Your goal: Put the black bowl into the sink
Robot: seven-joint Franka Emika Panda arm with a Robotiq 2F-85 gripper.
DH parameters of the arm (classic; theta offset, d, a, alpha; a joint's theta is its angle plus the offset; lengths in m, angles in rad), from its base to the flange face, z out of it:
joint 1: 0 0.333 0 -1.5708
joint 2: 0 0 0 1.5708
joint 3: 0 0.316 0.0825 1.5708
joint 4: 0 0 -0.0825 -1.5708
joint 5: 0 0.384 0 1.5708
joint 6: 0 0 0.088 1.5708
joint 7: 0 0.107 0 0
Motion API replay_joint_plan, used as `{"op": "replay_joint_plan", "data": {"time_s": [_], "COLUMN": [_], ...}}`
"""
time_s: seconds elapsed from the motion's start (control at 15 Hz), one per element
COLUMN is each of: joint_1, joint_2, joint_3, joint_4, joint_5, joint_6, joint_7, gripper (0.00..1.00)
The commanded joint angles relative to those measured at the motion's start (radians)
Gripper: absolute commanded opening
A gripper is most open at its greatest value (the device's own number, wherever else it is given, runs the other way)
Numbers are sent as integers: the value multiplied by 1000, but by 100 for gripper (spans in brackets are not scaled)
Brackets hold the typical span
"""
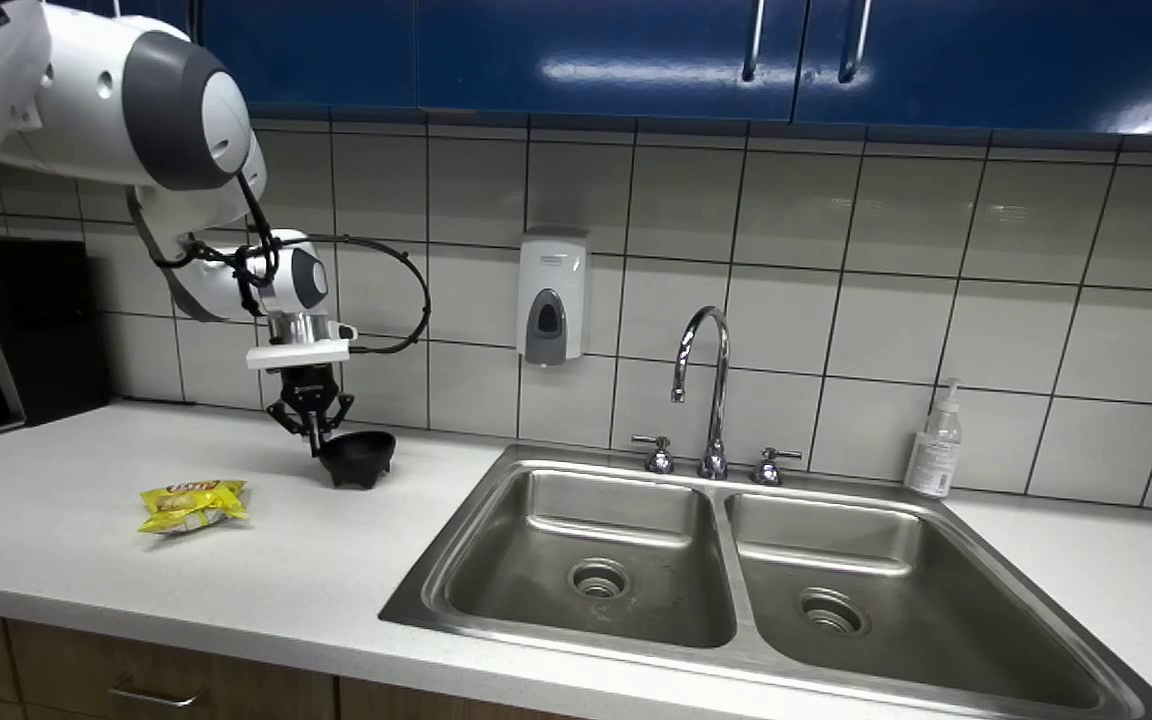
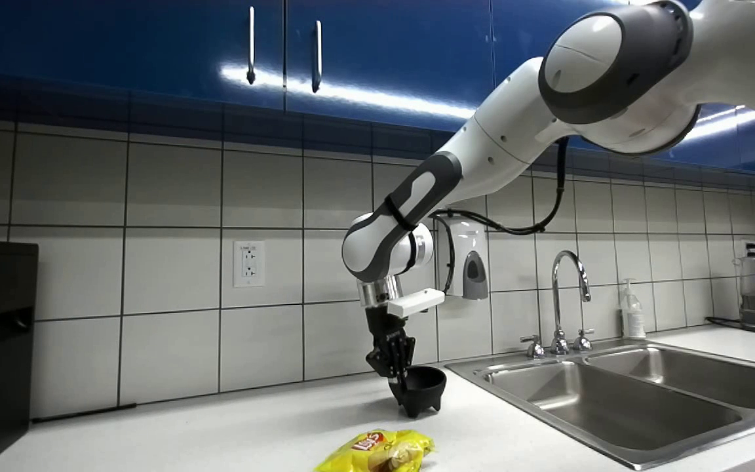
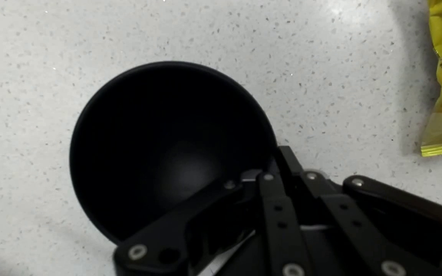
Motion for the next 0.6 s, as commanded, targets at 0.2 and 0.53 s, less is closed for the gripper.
{"op": "replay_joint_plan", "data": {"time_s": [0.2, 0.53], "joint_1": [16, 45], "joint_2": [-41, -140], "joint_3": [-10, -10], "joint_4": [-19, -92], "joint_5": [2, -13], "joint_6": [3, 51], "joint_7": [-11, 15], "gripper": [2, 2]}}
